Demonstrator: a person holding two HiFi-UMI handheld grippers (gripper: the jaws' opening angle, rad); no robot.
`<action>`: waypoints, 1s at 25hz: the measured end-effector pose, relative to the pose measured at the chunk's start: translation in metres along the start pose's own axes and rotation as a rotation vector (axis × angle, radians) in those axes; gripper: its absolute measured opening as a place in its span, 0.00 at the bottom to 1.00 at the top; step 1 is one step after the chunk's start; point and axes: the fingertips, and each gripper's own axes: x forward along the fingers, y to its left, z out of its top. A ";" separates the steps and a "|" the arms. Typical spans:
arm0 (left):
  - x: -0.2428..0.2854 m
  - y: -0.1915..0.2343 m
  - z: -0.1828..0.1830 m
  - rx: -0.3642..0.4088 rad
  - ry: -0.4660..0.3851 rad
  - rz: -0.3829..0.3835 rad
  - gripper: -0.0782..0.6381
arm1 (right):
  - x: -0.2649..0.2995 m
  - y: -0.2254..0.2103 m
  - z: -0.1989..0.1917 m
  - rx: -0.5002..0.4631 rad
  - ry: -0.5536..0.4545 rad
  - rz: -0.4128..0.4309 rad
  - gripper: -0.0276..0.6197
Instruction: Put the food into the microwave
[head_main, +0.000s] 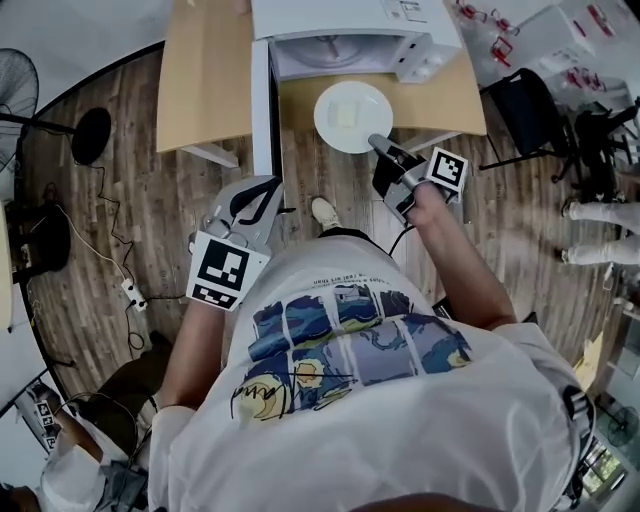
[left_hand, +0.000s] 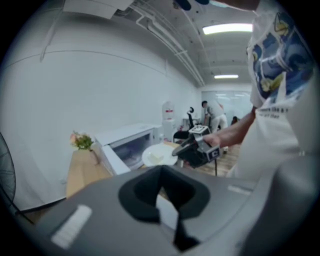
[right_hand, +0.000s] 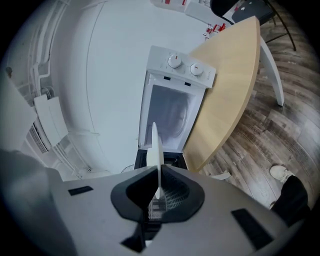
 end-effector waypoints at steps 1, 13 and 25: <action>0.003 0.002 0.001 0.001 0.008 0.001 0.12 | 0.005 -0.002 0.005 0.003 0.003 -0.004 0.07; 0.037 0.022 -0.003 -0.021 0.106 0.040 0.12 | 0.063 -0.026 0.065 0.019 0.009 -0.019 0.07; 0.045 0.041 0.001 -0.076 0.118 0.115 0.12 | 0.113 -0.055 0.106 0.052 0.006 -0.052 0.07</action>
